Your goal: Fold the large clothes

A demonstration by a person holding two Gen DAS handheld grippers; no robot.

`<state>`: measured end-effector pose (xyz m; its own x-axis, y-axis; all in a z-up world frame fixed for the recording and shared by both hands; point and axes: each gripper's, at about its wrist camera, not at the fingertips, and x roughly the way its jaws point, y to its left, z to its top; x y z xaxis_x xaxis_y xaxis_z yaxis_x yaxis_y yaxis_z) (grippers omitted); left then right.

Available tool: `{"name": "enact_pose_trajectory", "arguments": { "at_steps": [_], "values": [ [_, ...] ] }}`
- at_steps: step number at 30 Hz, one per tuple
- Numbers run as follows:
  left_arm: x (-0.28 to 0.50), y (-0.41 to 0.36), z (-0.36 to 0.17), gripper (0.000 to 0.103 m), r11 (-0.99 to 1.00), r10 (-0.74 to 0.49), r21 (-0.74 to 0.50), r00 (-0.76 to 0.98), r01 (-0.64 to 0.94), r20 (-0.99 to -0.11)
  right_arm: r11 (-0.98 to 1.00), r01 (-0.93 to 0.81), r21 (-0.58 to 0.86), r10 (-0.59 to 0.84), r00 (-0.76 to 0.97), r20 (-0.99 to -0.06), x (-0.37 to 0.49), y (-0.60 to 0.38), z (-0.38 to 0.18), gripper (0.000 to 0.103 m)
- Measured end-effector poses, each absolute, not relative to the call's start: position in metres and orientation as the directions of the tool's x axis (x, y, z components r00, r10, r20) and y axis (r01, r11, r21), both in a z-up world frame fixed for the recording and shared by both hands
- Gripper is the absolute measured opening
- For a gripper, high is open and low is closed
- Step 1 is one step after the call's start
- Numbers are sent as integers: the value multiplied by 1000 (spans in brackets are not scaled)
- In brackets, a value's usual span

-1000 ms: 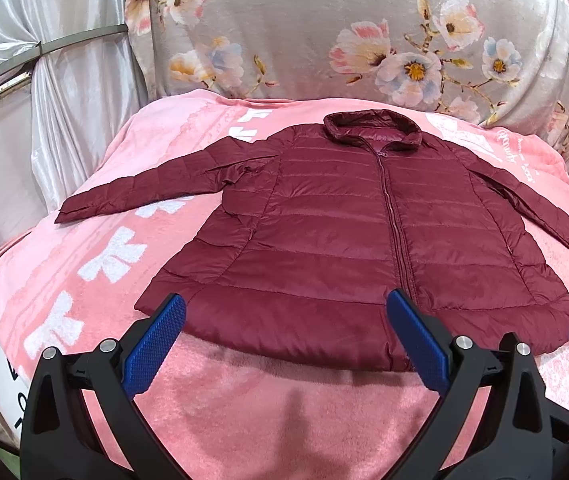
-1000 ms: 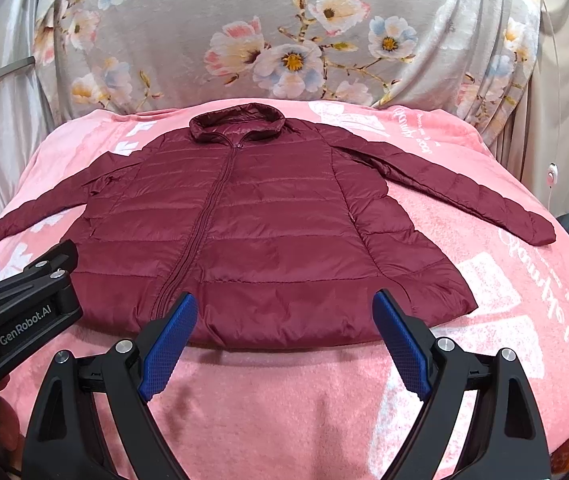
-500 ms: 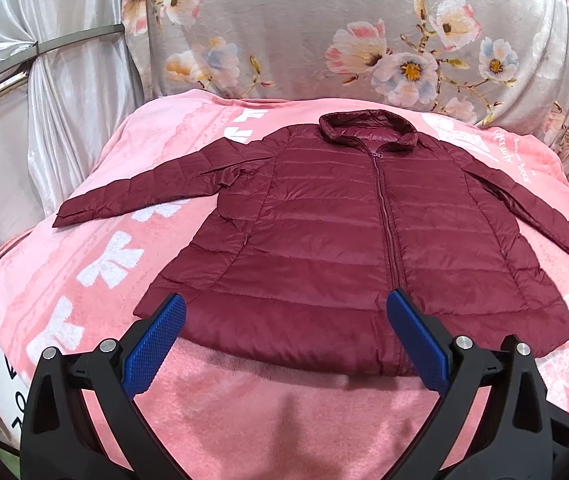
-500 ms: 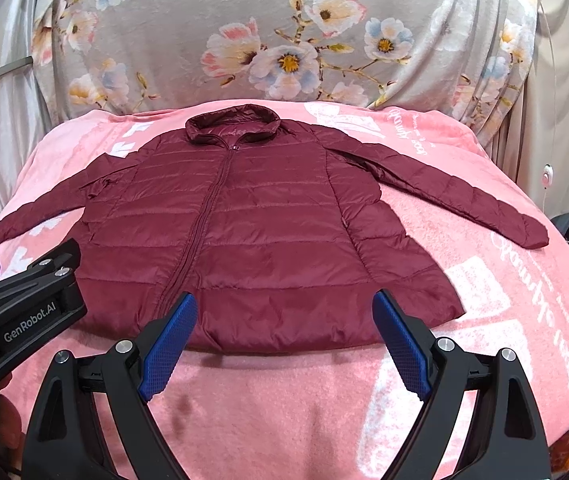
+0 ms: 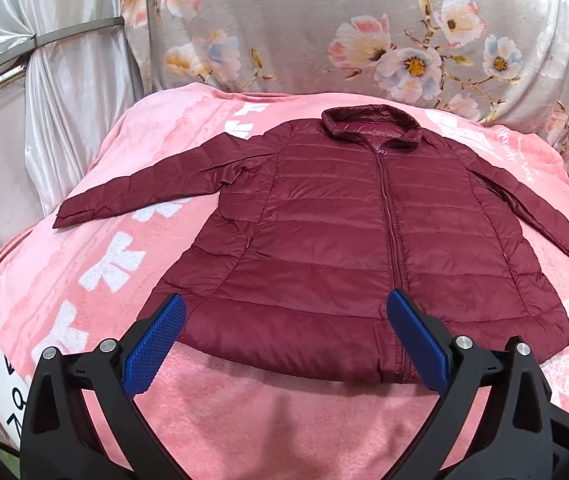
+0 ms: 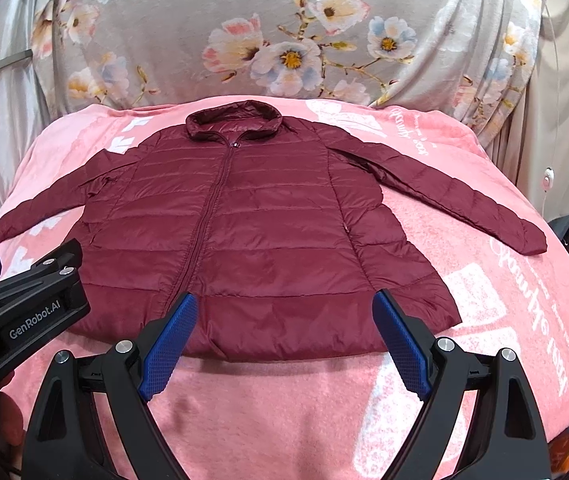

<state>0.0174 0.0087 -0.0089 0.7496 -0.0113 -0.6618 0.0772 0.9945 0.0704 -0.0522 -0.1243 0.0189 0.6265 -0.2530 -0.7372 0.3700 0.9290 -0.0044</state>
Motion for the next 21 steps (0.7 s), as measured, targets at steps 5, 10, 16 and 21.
{"name": "enact_pose_trajectory", "arguments": {
  "at_steps": [5, 10, 16, 21],
  "values": [
    [20, 7, -15, 98, 993, -7, 80, 744, 81, -668, 926, 377, 8, -250, 631, -735, -50, -127, 17, 87],
    [21, 5, -16, 98, 993, -5, 82, 743, 81, -670, 923, 385, 11, -253, 628, -736, -52, -131, 15, 87],
    [20, 2, -16, 98, 992, 0, 96, 742, 87, -670, 920, 391, 23, -252, 635, -730, -52, -133, 18, 87],
    [20, 2, -16, 98, 992, -2, 95, 742, 88, -671, 919, 394, 19, -258, 638, -726, -52, -135, 20, 87]
  ]
}}
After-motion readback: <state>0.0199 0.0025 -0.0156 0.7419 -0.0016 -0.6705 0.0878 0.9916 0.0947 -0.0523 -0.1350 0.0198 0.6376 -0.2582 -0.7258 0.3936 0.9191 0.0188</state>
